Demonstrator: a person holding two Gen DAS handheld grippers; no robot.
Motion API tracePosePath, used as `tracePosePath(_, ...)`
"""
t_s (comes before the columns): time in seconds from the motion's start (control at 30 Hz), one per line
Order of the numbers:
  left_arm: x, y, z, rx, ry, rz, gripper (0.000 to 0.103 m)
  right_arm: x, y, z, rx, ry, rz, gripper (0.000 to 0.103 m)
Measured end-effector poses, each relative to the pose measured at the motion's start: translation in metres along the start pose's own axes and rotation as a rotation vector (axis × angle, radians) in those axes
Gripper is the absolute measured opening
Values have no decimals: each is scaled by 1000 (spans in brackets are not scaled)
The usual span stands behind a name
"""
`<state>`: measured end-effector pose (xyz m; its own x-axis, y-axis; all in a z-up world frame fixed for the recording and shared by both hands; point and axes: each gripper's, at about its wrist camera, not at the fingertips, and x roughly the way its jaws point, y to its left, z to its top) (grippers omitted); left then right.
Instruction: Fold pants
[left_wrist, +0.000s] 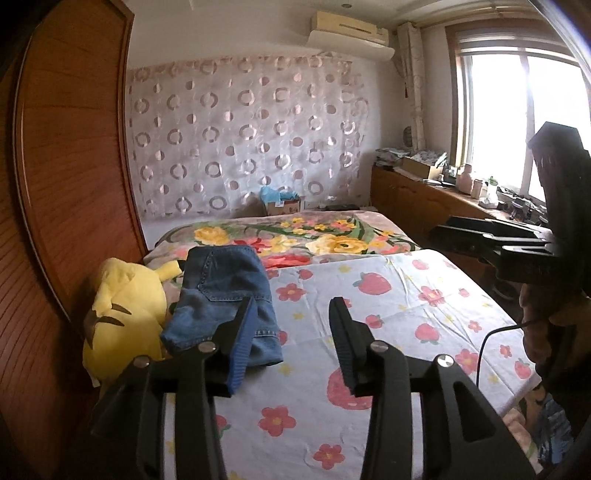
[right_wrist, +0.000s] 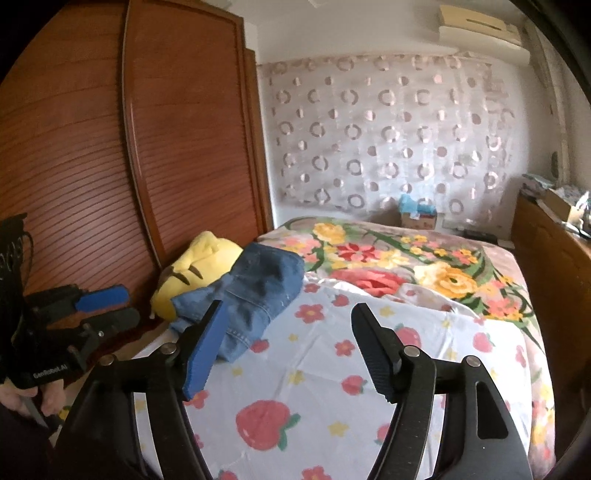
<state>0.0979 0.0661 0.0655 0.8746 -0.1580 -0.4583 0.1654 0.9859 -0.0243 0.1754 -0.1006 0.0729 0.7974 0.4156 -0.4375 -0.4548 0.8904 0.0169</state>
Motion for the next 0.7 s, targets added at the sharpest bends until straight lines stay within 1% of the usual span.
tracePosePath(0.23,-13,-11,4,-7,-27,-23,44,-27,-8,-14,19,-17,-21,73)
tracePosePath(0.33,-15,-17,8,1,-37,-60,47,-35,-11,-17,23,-26,-31,73)
tracePosePath(0.37,-15,-20,9,7,-35,-76,47,-40,-12,-19,23,-29,-34,73)
tracePosePath(0.43,-15,-27,9,22,-28,-87,49,-47,-14,-21,26,-39,-41,73)
tracePosePath(0.5,-14,-36,10,39,-22,-76,50,-55,-17,-25,31,-49,-49,74)
tracePosePath(0.57,-14,-43,11,36,-24,-99,52,-64,-20,-28,39,-61,-56,74)
tracePosePath(0.7,-14,-55,13,43,-27,-116,54,-73,-25,-33,47,-69,-72,76)
